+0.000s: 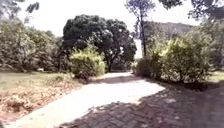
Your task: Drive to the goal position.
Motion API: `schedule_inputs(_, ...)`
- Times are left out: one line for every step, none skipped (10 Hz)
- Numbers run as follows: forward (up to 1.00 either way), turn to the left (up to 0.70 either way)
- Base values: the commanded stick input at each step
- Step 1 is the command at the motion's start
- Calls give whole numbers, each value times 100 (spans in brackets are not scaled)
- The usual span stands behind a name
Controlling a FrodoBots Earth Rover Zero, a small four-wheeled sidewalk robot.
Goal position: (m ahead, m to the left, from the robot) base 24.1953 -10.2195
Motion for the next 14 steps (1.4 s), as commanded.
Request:
schedule_inputs(70, 0)
schedule_inputs(70, 0)
schedule_inputs(70, 0)
schedule_inputs(70, 0)
schedule_inputs(70, 0)
schedule_inputs(70, 0)
schedule_inputs(70, 0)
schedule_inputs(70, 0)
schedule_inputs(70, 0)
schedule_inputs(70, 0)
schedule_inputs(70, 0)
schedule_inputs(70, 0)
schedule_inputs(70, 0)
schedule_inputs(70, 0)
